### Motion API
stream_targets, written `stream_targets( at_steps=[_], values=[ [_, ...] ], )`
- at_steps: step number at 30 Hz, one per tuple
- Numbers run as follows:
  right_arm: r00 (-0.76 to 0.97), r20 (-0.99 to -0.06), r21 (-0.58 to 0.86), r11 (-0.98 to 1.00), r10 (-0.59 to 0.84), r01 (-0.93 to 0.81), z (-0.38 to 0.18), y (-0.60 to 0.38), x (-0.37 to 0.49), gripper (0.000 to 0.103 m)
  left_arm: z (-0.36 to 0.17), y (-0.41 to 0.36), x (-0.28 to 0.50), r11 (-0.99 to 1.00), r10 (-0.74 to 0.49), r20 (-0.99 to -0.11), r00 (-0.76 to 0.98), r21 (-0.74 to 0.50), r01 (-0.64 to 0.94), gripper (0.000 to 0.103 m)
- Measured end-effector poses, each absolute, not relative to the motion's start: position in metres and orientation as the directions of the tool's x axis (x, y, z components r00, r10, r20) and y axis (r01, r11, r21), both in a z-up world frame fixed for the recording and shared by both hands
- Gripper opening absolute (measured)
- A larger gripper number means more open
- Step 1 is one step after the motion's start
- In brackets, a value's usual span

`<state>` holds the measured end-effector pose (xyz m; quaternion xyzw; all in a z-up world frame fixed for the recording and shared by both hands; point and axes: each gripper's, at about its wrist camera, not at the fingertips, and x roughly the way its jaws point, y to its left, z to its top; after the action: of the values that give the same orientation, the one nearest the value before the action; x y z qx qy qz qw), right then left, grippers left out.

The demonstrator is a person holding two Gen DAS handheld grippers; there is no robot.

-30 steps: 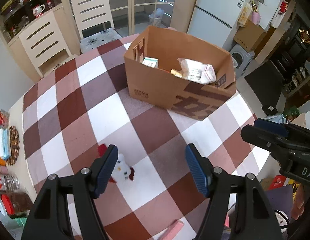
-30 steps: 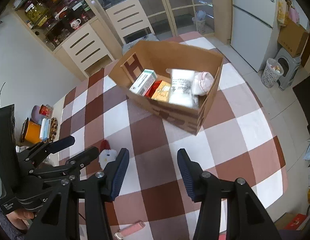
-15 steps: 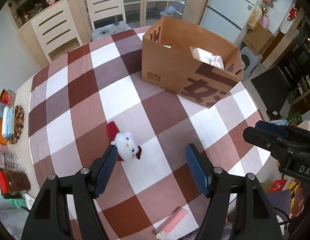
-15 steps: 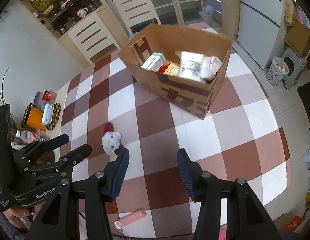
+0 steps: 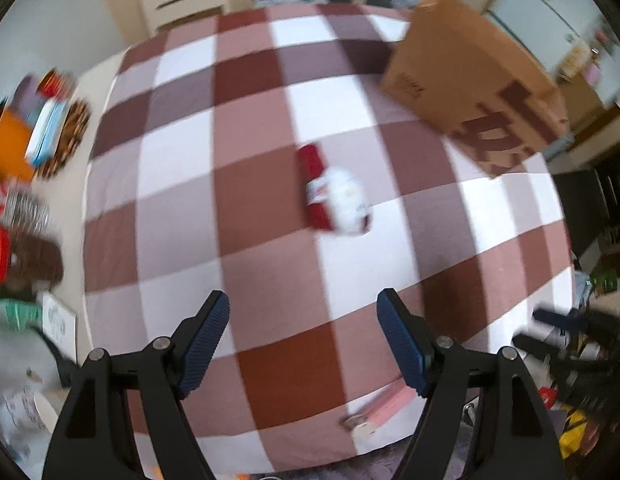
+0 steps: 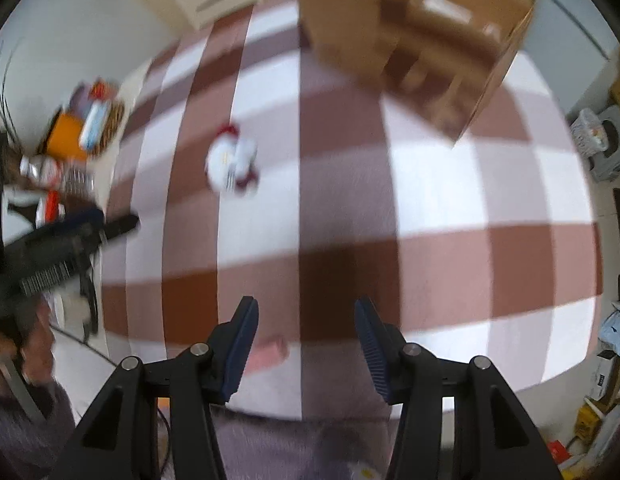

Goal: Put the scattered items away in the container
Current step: 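Grasp the red-and-white fluffy item with the left tool while the right tool grasps the pink comb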

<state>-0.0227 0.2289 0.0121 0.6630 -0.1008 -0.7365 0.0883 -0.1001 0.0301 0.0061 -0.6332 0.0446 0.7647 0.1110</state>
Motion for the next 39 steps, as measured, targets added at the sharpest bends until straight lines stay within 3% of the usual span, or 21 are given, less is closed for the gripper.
stream_targets(
  at_steps=[6,11,24,39],
  values=[
    [0.115,-0.919,0.373,-0.926,-0.377,-0.058,-0.051,0.188,0.012,0.051,-0.007,0.009,-0.094,-0.982,0.096,-0.984,-0.152,-0.068,-0.176,0.077],
    [0.145,-0.906,0.376,-0.914,-0.397,-0.151,-0.076,0.168,0.023,0.051,-0.016,0.013,-0.093,-0.977,0.101,-0.986,-0.132,-0.073,-0.202,0.077],
    [0.092,-0.91,0.345,-0.861,-0.405,-0.375,-0.108,0.157,0.027,0.051,-0.056,0.045,-0.148,-0.978,0.133,-0.985,-0.11,-0.112,-0.178,0.077],
    [0.011,-0.947,0.299,-0.896,-0.32,-0.328,-0.109,0.134,0.018,0.051,-0.114,0.083,-0.207,-0.965,0.154,-0.987,-0.039,-0.142,-0.22,0.078]
  ],
)
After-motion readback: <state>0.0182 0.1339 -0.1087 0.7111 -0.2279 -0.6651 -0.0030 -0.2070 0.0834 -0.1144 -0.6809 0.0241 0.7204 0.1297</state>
